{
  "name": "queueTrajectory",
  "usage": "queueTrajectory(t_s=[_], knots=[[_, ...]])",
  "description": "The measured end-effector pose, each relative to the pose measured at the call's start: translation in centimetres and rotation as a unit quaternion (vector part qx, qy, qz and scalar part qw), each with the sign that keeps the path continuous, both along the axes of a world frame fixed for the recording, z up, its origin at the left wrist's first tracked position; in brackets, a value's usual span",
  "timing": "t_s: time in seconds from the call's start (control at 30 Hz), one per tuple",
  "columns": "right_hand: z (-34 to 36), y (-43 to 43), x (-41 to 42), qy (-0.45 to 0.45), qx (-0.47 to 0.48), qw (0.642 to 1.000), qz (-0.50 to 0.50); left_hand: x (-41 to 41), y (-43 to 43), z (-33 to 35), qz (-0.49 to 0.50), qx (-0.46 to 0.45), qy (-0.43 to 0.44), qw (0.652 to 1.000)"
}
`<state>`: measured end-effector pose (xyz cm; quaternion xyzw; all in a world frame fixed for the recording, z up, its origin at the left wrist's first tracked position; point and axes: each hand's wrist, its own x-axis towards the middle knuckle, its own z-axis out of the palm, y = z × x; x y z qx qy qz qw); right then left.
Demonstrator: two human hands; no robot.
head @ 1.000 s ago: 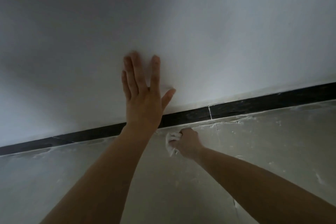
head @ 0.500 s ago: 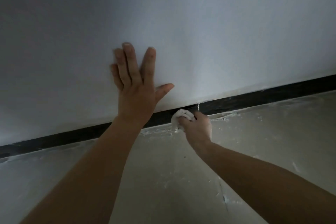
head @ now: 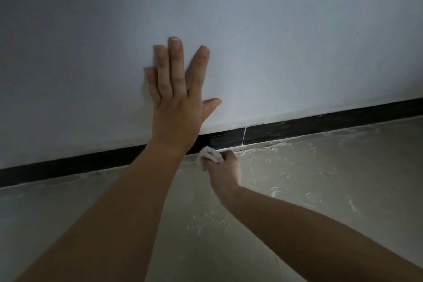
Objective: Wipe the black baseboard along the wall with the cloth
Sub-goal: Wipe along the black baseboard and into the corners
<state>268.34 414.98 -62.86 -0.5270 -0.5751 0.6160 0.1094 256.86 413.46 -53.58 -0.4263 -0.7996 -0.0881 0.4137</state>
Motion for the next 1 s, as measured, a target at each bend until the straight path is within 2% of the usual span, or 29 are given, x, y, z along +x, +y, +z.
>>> queueTrajectory(t_s=[0.17,0.4,0.53,0.7,0.83,1.0], knots=[[0.8,1.6,-1.1,0.017,-0.043,0.992,-0.115,0.0,0.0,0.1,-0.002,0.009,0.005,1.0],[1.1,7.7,3.6,-0.026,0.002,0.971,-0.237,0.4,-0.1,0.4,0.011,-0.003,0.014,1.0],[0.9,9.4,5.3,-0.061,0.029,0.979,-0.19,0.4,-0.2,0.2,0.016,-0.004,0.015,1.0],[0.9,5.8,4.1,-0.038,0.046,0.998,0.011,0.4,-0.1,0.1,0.02,-0.006,0.021,1.0],[1.7,5.6,2.2,-0.008,0.081,0.996,-0.041,0.4,-0.1,0.2,0.011,-0.001,0.014,1.0],[1.8,8.6,4.5,0.004,0.108,0.988,-0.107,0.5,-0.2,0.2,0.021,-0.003,0.016,1.0]])
